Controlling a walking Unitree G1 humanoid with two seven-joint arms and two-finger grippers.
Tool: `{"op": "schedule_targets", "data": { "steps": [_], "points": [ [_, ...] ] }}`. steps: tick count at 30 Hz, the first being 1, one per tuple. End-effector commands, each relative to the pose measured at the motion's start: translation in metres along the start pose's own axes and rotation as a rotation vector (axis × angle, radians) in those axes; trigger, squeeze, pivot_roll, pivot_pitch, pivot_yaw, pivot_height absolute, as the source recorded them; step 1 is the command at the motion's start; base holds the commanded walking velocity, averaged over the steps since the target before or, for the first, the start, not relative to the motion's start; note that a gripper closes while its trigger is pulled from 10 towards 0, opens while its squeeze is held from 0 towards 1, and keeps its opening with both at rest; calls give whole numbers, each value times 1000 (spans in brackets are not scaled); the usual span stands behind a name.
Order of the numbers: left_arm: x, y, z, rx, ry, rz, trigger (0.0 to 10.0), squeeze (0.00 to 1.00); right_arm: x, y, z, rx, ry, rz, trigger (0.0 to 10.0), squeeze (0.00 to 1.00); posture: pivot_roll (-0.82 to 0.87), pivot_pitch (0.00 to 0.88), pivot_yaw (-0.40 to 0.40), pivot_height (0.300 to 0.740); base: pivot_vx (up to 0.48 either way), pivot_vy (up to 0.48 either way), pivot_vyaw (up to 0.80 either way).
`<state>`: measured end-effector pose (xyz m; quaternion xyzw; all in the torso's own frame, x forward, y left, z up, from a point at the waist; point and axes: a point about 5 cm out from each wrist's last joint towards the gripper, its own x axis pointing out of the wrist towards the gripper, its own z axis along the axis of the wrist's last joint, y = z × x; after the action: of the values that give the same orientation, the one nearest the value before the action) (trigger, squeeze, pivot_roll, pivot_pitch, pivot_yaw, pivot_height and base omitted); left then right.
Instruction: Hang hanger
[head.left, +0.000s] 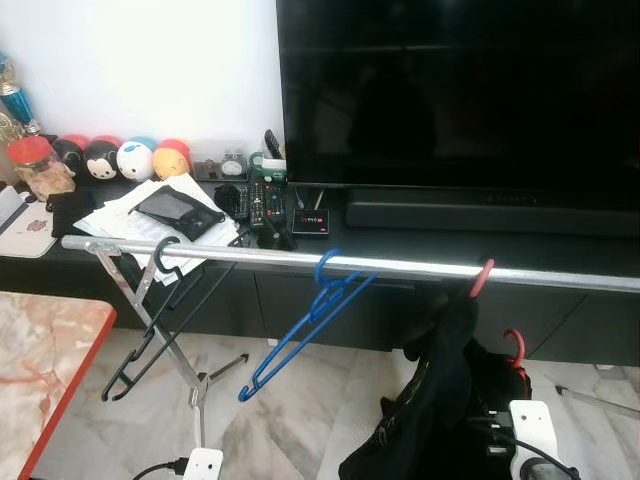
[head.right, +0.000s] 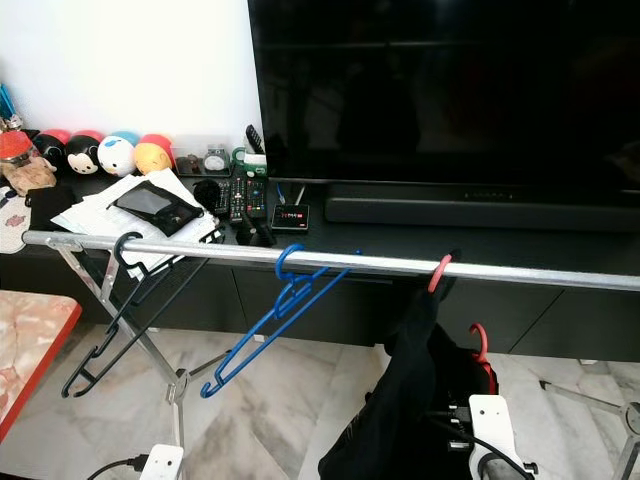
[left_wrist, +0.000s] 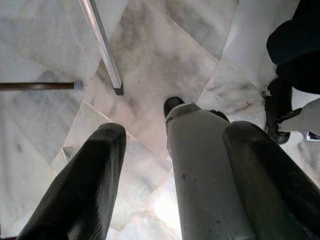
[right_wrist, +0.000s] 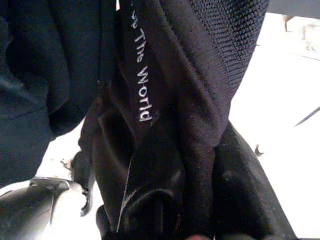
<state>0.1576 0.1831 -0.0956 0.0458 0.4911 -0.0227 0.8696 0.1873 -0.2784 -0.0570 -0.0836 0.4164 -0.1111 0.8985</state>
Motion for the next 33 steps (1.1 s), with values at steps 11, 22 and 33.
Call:
{"op": "schedule_targets", "data": {
  "steps": [11, 22, 33],
  "points": [
    [-1, 1, -5, -20, 17, 10, 10000, 0, 1, -3, 2, -3, 6, -9, 10000, 0, -72, 0, -9, 727, -324, 0, 0],
    [-1, 1, -4, -20, 13, 8, 10000, 0, 1, -3, 3, -1, 8, -10, 10000, 0, -70, 0, -10, 727, -327, 0, 0],
    [0, 1, -2, -21, 9, 7, 10000, 0, 1, -3, 4, -1, 8, -12, 10000, 0, -72, 7, -13, 727, -330, 0, 0]
  ]
}}
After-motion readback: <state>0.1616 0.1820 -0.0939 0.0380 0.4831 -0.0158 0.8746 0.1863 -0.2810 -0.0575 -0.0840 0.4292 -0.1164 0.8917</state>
